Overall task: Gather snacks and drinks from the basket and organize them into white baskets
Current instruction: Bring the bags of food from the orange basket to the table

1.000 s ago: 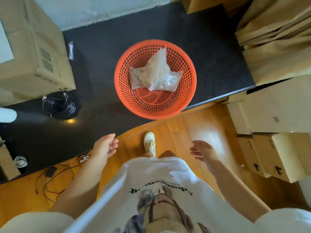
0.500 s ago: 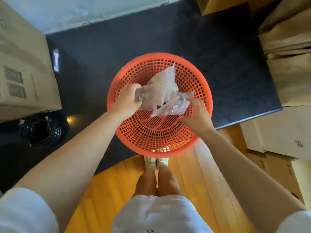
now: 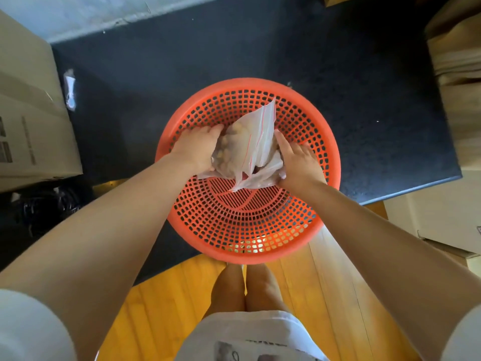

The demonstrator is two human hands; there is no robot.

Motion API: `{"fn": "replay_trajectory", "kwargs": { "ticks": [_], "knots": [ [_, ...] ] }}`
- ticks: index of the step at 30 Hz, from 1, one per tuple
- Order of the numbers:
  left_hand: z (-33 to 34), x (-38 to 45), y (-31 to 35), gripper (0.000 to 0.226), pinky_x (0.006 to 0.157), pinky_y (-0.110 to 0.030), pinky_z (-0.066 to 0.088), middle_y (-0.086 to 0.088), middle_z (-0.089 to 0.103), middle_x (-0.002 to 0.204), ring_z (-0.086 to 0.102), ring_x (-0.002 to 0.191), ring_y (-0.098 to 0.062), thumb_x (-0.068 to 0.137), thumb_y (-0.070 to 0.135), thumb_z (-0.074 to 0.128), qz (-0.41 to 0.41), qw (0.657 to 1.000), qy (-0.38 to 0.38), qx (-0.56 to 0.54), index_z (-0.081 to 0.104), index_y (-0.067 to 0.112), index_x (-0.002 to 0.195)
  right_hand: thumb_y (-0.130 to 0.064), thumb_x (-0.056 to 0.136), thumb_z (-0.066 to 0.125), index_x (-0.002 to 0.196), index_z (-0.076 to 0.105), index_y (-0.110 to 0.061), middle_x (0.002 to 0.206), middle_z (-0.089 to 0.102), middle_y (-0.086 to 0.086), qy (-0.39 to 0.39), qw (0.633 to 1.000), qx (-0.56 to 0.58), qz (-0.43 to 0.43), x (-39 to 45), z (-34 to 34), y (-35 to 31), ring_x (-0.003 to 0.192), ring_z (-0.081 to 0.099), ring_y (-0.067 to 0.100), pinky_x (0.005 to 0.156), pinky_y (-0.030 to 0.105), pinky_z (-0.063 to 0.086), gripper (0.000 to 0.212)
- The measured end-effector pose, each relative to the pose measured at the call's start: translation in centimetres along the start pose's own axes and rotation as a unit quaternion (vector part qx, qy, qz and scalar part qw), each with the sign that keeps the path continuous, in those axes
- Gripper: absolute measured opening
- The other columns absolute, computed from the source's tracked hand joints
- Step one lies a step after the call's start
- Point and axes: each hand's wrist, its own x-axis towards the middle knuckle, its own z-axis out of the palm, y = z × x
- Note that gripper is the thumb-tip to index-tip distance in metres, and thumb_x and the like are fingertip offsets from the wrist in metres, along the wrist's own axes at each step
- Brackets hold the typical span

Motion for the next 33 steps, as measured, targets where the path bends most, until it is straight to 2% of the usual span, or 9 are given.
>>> {"fn": "replay_trajectory", "kwargs": {
  "ticks": [2, 5, 10, 14, 18, 21, 23, 28, 33],
  "knots": [
    [-0.1, -0.2, 0.3, 0.067, 0.098, -0.041, 0.038, -0.009, 0.059, 0.121, 0.053, 0.114, -0.03, 0.069, 0.029, 0.078, -0.009, 0.999, 0.03, 0.044, 0.048, 0.012, 0.126, -0.013, 0.073, 0.07, 0.148, 0.011, -0.022, 0.13, 0.049, 0.009, 0.028, 0.999, -0.009, 0.012, -0.4, 0.2, 0.1, 0.127, 0.039, 0.031, 0.109, 0.039, 0.028, 0.096],
    [0.1, -1.3, 0.4, 0.045, 0.089, -0.038, 0.041, -0.008, 0.061, 0.108, 0.054, 0.105, -0.029, 0.068, 0.032, 0.077, -0.02, 0.998, 0.027, 0.051, 0.064, 0.01, 0.105, -0.019, 0.071, 0.07, 0.14, 0.031, -0.021, 0.126, 0.053, 0.008, 0.027, 1.0, 0.007, 0.012, -1.6, 0.0, 0.2, 0.117, 0.049, 0.031, 0.096, 0.039, 0.039, 0.079],
    [-0.4, -4.8, 0.2, 0.038, 0.071, -0.032, 0.042, -0.002, 0.055, 0.091, 0.057, 0.089, -0.024, 0.062, 0.034, 0.081, -0.084, 0.984, 0.024, -0.153, 0.065, 0.012, 0.088, -0.028, 0.059, 0.075, 0.122, 0.051, -0.032, 0.117, 0.06, -0.002, -0.015, 0.974, 0.206, 0.091, -5.6, -1.6, -0.1, 0.103, 0.06, 0.022, 0.082, 0.034, 0.05, 0.068],
    [-1.2, -8.8, 0.6, 0.029, 0.064, -0.025, 0.039, 0.006, 0.065, 0.088, 0.061, 0.084, -0.015, 0.065, 0.026, 0.081, -0.086, 0.938, 0.029, -0.336, 0.062, 0.025, 0.087, -0.027, 0.067, 0.076, 0.112, 0.06, -0.02, 0.106, 0.066, 0.004, 0.021, 0.928, 0.339, 0.151, -9.7, -3.2, -0.4, 0.101, 0.062, 0.023, 0.078, 0.029, 0.045, 0.048],
    [-2.1, -13.3, 2.5, 0.04, 0.073, -0.019, 0.044, 0.016, 0.068, 0.095, 0.062, 0.09, -0.001, 0.067, 0.024, 0.081, -0.085, 0.844, 0.008, -0.529, 0.059, 0.034, 0.099, -0.003, 0.069, 0.075, 0.097, 0.064, -0.018, 0.099, 0.07, 0.013, 0.069, 0.815, 0.554, 0.155, -15.1, -5.0, -1.0, 0.097, 0.066, 0.032, 0.09, 0.052, 0.05, 0.034],
    [-2.8, -16.0, 4.5, 0.038, 0.072, -0.019, 0.052, 0.009, 0.075, 0.093, 0.07, 0.087, -0.006, 0.069, 0.013, 0.076, -0.034, 0.763, -0.008, -0.645, 0.064, 0.03, 0.1, -0.006, 0.064, 0.074, 0.094, 0.065, -0.019, 0.089, 0.074, 0.001, 0.141, 0.741, 0.634, 0.17, -20.3, -5.7, -1.7, 0.087, 0.07, 0.021, 0.078, 0.038, 0.057, 0.034],
    [-3.3, -17.2, 5.7, 0.032, 0.066, -0.016, 0.054, 0.006, 0.076, 0.089, 0.072, 0.083, -0.009, 0.067, 0.012, 0.073, 0.008, 0.738, -0.027, -0.674, 0.07, 0.029, 0.094, -0.009, 0.062, 0.072, 0.096, 0.064, -0.021, 0.085, 0.075, -0.006, 0.191, 0.691, 0.672, 0.187, -23.7, -5.4, -2.4, 0.081, 0.071, 0.014, 0.068, 0.027, 0.056, 0.037],
    [-3.9, -18.7, 8.8, 0.05, 0.073, -0.022, 0.054, 0.004, 0.074, 0.093, 0.069, 0.09, -0.016, 0.058, 0.017, 0.081, 0.073, 0.723, -0.1, -0.679, 0.063, 0.019, 0.105, 0.003, 0.074, 0.067, 0.098, 0.057, -0.021, 0.087, 0.073, 0.0, 0.308, 0.554, 0.731, 0.253, -32.1, -2.5, -4.8, 0.08, 0.071, 0.015, 0.07, 0.033, 0.059, 0.035],
    [-4.0, -21.2, 12.6, 0.072, 0.091, -0.036, 0.05, 0.001, 0.073, 0.102, 0.067, 0.1, -0.019, 0.044, 0.043, 0.087, 0.142, 0.76, -0.172, -0.61, 0.064, 0.019, 0.107, -0.005, 0.062, 0.077, 0.101, 0.056, -0.024, 0.083, 0.074, -0.006, 0.421, 0.435, 0.746, 0.278, -39.6, 1.0, -7.9, 0.081, 0.071, 0.013, 0.063, 0.027, 0.057, 0.048]
  ]
}}
